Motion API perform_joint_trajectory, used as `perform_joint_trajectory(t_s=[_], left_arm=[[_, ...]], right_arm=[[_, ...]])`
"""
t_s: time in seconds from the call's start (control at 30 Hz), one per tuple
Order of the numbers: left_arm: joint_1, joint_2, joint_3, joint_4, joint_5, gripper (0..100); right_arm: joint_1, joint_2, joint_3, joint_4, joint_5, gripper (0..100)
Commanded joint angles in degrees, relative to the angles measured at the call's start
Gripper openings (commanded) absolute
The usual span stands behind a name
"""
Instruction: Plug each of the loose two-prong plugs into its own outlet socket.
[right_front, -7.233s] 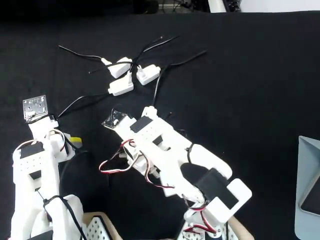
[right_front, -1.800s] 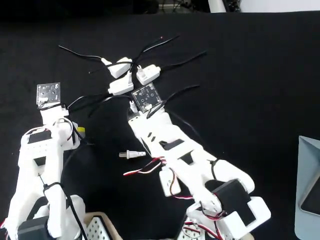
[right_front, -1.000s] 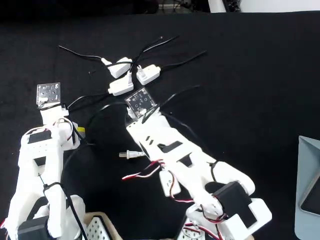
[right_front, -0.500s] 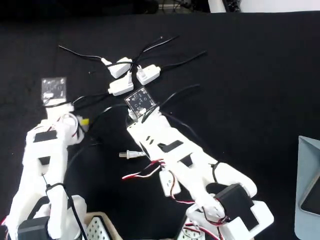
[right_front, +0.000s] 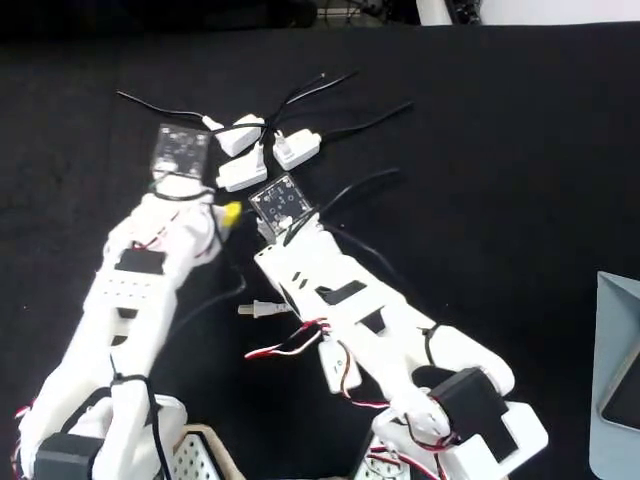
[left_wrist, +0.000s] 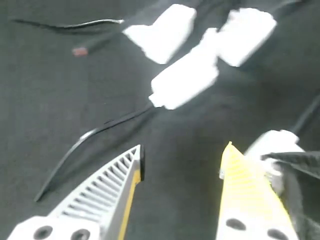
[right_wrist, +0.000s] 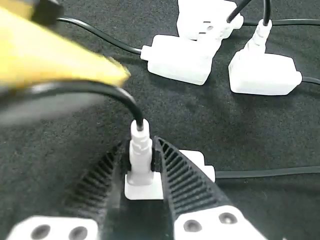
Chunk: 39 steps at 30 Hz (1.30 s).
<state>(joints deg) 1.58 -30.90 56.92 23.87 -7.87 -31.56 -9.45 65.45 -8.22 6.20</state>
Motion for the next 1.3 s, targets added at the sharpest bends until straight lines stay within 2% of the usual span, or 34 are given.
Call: perform_joint_trajectory(t_s=[0.0, 0.17, 0.3, 0.57, 0.73, 0.93, 1.13, 1.27], left_arm=[[5.32, -0.97, -2.15, -1.58, 0.7, 25], [5.85, -0.97, 1.71, -11.16, 7.12, 25], [6.2, -0.97, 6.46, -17.93, 7.82, 25], [7.08, -1.41, 10.07, -16.88, 7.65, 25], [7.6, -1.67, 13.23, -16.88, 3.16, 25], [2.95, -1.67, 11.65, -16.88, 3.34, 25], [1.98, -1.05, 9.71, -17.14, 3.52, 25], [1.98, -1.05, 8.57, -17.32, 7.74, 25]], right_arm=[[2.2, -0.92, 1.19, 2.2, -0.88, 1.1], [2.02, -2.77, 2.95, 2.11, -3.16, 1.1], [2.02, -3.56, 3.47, 1.93, -3.16, 1.1], [1.93, -3.12, 3.3, 1.93, -3.16, 1.1], [1.93, -3.03, 2.59, 2.37, -3.16, 1.1], [1.93, -1.63, 1.45, 2.46, -2.99, 1.1], [1.85, -1.19, 0.92, 2.02, -3.16, 1.1], [1.85, -1.19, -0.48, 1.93, -3.25, 1.1]])
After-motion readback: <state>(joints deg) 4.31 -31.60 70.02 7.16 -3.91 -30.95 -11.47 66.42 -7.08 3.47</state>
